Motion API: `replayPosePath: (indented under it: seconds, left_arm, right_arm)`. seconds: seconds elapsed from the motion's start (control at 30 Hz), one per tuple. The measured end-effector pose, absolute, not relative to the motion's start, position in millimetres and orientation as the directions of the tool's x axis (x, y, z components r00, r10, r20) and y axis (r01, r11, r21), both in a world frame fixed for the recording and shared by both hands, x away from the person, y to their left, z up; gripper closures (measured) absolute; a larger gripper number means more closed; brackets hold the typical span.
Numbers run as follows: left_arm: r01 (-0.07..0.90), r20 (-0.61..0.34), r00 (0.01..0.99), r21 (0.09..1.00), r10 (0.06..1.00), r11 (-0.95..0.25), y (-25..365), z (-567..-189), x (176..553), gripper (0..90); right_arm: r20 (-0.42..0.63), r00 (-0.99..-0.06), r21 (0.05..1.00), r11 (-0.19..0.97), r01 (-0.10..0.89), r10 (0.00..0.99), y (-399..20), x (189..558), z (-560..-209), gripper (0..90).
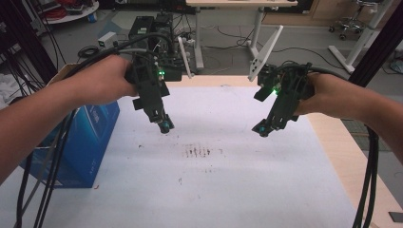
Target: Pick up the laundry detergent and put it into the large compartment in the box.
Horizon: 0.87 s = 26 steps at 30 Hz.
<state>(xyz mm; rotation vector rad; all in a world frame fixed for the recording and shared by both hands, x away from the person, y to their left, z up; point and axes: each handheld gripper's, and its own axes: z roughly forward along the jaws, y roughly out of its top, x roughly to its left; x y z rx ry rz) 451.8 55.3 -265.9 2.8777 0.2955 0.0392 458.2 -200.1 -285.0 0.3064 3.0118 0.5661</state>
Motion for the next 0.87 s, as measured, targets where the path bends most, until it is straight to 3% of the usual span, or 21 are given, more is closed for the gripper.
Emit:
replayPosePath:
  seconds: [0.87]
  left_arm:
    - [0.212, 0.008, 0.975, 0.246, 0.221, -0.946, 57.4, -271.8, 453.1, 1.9]
  right_arm:
    - [-0.023, -0.979, 0.372, 0.911, 0.181, 0.203, -200.1, 455.2, -290.3, 1.1]
